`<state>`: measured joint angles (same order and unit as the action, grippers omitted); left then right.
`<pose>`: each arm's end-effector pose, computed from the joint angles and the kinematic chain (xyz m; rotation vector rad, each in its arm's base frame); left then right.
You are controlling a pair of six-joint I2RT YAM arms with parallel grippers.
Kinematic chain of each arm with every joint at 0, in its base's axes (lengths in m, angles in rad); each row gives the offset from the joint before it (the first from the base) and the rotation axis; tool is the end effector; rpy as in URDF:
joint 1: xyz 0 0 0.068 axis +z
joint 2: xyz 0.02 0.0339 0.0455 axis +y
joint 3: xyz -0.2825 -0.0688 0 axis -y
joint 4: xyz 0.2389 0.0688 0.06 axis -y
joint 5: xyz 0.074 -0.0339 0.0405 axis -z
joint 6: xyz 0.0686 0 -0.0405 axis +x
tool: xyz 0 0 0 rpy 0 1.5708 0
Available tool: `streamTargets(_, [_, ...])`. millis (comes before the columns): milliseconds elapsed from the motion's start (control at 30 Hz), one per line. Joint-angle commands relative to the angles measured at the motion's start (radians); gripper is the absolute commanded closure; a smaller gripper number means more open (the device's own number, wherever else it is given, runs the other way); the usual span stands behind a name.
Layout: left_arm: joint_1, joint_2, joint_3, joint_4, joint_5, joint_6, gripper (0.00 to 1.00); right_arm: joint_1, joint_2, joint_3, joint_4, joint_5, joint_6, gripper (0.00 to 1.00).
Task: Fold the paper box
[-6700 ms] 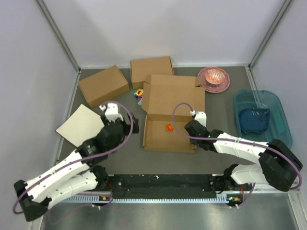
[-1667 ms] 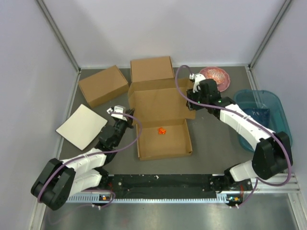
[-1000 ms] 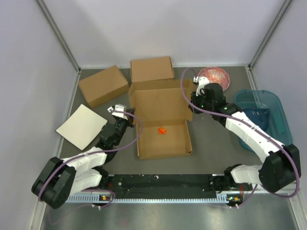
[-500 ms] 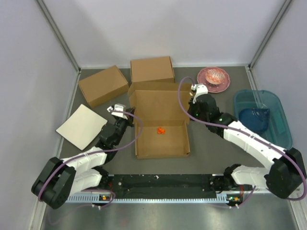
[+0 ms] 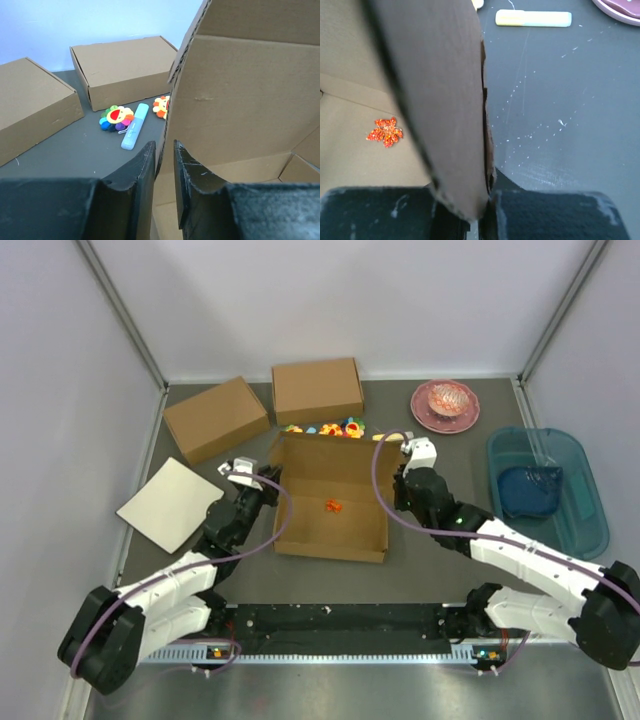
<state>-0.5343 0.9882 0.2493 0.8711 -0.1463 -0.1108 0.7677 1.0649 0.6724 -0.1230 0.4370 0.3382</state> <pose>0.1963 -0.1045 0.2516 0.1860 1.4418 -0.4236 0.1966 0.1494 0.2576 -0.1755 2.0345 0.2372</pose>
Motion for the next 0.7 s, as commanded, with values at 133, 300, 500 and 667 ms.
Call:
streamTargets(133, [-0.006, -0.083, 0.065, -0.112, 0.019, 0.006, 0.72, 0.01, -0.025, -0.025, -0.073, 0.034, -0.018, 1.0])
streamTargets(300, [-0.006, -0.098, 0.093, -0.141, 0.033, -0.018, 0.66, 0.018, -0.059, -0.016, -0.076, 0.051, -0.06, 1.0])
streamTargets(500, [-0.006, -0.099, 0.142, -0.201, 0.04, 0.013, 0.52, 0.019, -0.076, 0.018, -0.104, 0.019, -0.119, 1.0])
streamTargets(667, [-0.006, -0.077, 0.165, -0.241, 0.053, 0.042, 0.51, 0.019, -0.051, 0.068, -0.138, -0.027, -0.146, 1.0])
